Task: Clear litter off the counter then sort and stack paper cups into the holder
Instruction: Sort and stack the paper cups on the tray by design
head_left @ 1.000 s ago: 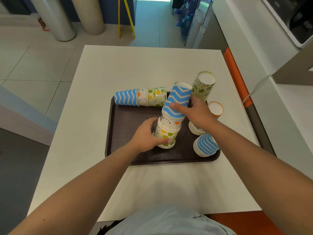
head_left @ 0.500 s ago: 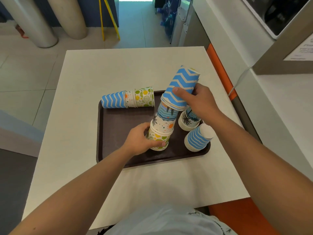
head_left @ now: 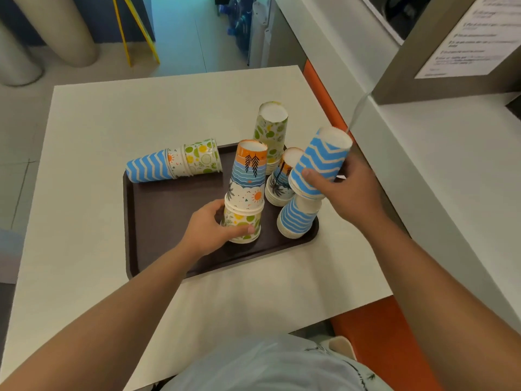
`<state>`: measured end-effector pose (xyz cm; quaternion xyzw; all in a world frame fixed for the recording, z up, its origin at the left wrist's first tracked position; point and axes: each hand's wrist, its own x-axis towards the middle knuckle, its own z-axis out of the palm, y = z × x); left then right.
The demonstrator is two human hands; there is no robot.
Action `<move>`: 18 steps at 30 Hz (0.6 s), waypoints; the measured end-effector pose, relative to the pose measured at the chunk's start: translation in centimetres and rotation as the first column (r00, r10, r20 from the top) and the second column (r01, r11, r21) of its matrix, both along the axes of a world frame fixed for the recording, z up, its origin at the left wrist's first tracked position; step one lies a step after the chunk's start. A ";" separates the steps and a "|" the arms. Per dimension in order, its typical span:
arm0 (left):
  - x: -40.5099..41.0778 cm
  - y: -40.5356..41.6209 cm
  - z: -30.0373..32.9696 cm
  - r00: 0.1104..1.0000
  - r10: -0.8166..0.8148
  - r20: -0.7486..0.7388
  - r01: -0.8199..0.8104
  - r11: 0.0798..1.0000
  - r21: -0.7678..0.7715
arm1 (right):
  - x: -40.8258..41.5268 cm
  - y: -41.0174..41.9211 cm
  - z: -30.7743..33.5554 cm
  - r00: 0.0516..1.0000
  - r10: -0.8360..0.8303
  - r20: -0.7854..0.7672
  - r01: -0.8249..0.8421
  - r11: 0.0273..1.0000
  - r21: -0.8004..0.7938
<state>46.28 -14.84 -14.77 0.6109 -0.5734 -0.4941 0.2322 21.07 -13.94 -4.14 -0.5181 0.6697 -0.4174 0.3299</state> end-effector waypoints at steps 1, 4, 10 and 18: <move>-0.2 0.0 0.0 1.000 0.008 -0.006 -0.008 1.000 0.001 | -0.2 0.5 -0.9 1.000 -0.015 -0.027 0.015 1.000 0.011; -0.8 0.1 0.2 0.999 0.041 -0.020 -0.041 0.999 0.003 | -0.7 1.6 -3.3 0.998 -0.028 -0.049 0.031 0.997 0.065; -1.0 0.5 0.7 0.994 0.089 -0.058 -0.089 0.996 0.014 | -1.0 1.9 -6.1 0.987 0.107 -0.119 -0.070 0.958 0.278; -0.2 0.7 1.0 0.988 0.141 -0.070 -0.140 0.990 0.020 | -0.8 -0.1 -3.1 0.978 0.154 -0.139 -0.113 0.957 0.267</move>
